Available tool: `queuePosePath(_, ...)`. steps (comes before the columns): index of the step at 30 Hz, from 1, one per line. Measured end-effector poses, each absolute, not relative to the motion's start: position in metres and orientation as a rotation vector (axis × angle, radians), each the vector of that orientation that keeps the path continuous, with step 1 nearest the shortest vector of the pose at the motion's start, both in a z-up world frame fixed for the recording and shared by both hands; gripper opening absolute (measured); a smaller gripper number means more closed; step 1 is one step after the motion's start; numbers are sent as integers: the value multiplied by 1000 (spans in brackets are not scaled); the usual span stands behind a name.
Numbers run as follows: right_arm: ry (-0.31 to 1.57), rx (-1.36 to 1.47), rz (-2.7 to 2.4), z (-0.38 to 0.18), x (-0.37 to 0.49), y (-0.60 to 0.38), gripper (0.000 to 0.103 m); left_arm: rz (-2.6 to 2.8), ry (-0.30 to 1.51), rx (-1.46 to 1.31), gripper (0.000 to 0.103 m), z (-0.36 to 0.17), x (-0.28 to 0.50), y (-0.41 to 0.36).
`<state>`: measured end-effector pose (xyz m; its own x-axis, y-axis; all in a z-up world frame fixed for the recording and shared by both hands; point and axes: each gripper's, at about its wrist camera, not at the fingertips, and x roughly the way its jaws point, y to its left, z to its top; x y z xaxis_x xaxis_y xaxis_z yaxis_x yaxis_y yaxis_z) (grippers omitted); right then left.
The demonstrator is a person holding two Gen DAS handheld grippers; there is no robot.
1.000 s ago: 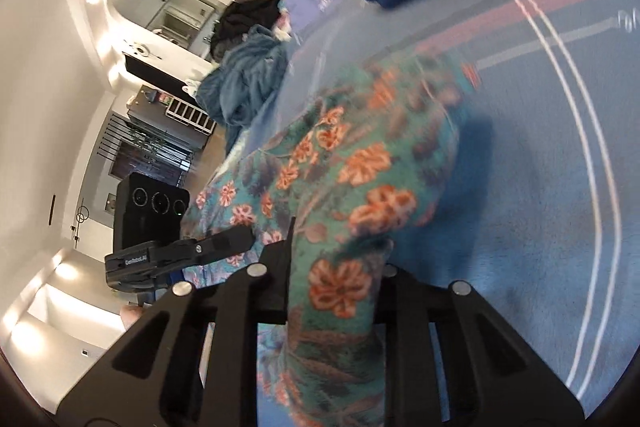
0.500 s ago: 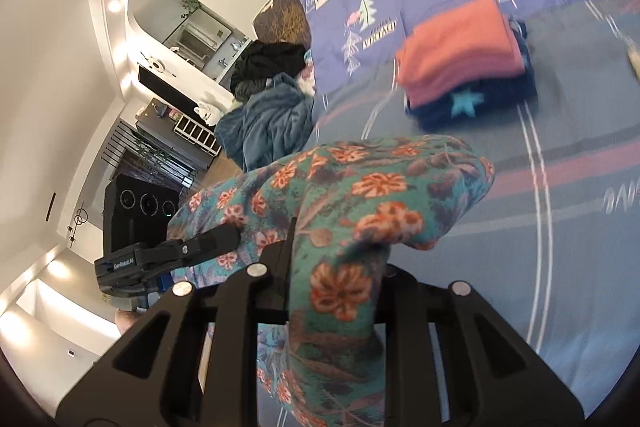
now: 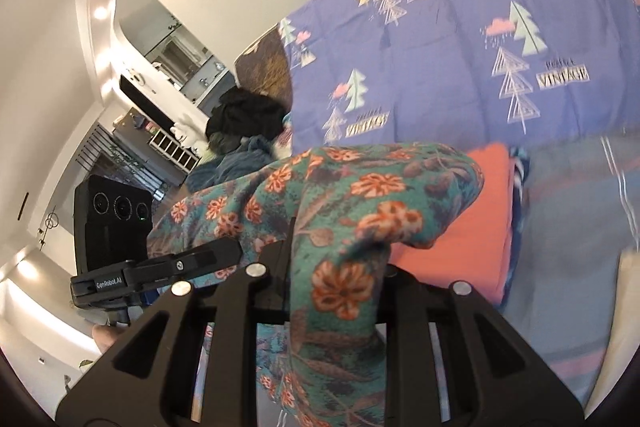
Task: Fold small clothes
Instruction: 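Carry the shirt bundle onto the pink and navy clothes stack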
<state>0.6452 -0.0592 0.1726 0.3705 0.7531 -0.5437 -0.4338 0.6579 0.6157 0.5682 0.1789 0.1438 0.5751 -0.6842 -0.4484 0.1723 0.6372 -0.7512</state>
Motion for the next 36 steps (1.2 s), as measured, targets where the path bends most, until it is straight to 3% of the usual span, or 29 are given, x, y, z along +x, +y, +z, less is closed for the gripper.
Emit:
queuePosePath(4, 982, 488, 782, 115, 725, -59, 28, -521, 865, -797, 26, 97, 636, 192)
queuePosePath(5, 985, 496, 778, 102, 736, -59, 36, -505, 870, -840, 33, 77, 654, 198)
queuePosePath(6, 985, 504, 769, 78, 749, -60, 47, -476, 861, -896, 38, 53, 669, 206)
queuePosePath(7, 985, 501, 736, 46, 765, -62, 51, -429, 852, -967, 43, 15, 685, 215)
queuePosePath(10, 951, 454, 475, -29, 784, -84, 52, -281, 862, -1091, 43, -92, 705, 228)
queuePosePath(11, 903, 478, 481, -45, 784, -92, 68, -279, 794, -1148, 43, -113, 701, 233)
queuePosePath(12, 835, 515, 529, -62, 781, -99, 77, -365, 657, -1251, 44, -138, 690, 240)
queuePosePath(15, 739, 542, 568, -85, 772, -103, 87, -574, 403, -1439, 60, -169, 677, 255)
queuePosePath(17, 790, 525, 565, -72, 782, -100, 86, -550, 488, -1436, 62, -164, 685, 259)
queuePosePath(18, 727, 493, 557, -59, 775, -99, 86, -549, 444, -1360, 64, -152, 680, 258)
queuePosePath(20, 662, 403, 513, -46, 762, -93, 86, -526, 381, -1245, 76, -138, 669, 251)
queuePosePath(31, 385, 307, 324, -37, 719, -110, 87, -338, 318, -1179, 77, -143, 643, 260)
queuePosePath(36, 274, 245, 194, -39, 687, -125, 89, -16, 254, -813, 77, -106, 600, 259)
